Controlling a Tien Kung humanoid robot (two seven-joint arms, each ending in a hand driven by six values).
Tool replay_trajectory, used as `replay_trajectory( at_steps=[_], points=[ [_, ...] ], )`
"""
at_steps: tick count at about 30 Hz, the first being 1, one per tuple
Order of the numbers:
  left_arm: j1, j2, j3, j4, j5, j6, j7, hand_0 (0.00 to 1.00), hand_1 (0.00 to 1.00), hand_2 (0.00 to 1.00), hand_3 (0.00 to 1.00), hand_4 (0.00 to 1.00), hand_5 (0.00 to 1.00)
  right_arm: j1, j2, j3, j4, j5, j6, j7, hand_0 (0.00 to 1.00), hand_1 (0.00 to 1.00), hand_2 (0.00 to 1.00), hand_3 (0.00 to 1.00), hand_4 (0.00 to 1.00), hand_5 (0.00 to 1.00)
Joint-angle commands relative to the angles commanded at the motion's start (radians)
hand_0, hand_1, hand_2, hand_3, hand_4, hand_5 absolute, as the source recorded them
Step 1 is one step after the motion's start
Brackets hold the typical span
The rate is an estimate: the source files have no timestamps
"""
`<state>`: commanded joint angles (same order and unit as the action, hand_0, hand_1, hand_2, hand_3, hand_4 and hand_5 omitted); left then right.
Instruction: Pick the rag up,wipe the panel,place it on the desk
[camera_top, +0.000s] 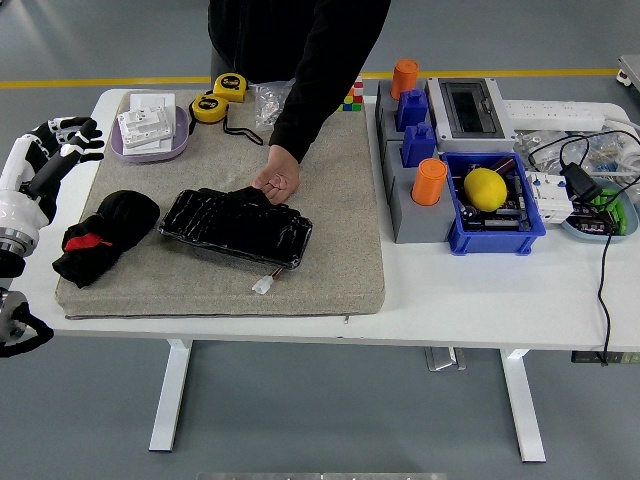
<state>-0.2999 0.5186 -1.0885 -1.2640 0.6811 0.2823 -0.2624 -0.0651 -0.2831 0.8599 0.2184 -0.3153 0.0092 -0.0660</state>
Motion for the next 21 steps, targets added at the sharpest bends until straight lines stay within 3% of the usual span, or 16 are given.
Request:
replay_trajectory(
  at_steps=[21],
  points=[
    [-0.002,0.002,0.003,0.003,-0.001,0.003,0.0,0.518,0.58,0.563,0.58,0.817,0.397,0.001,-0.001,-0.003,-0.001,0.006,0.0,0.001,0.748,0.703,0.703,0.613,0.998,0.534]
  ],
)
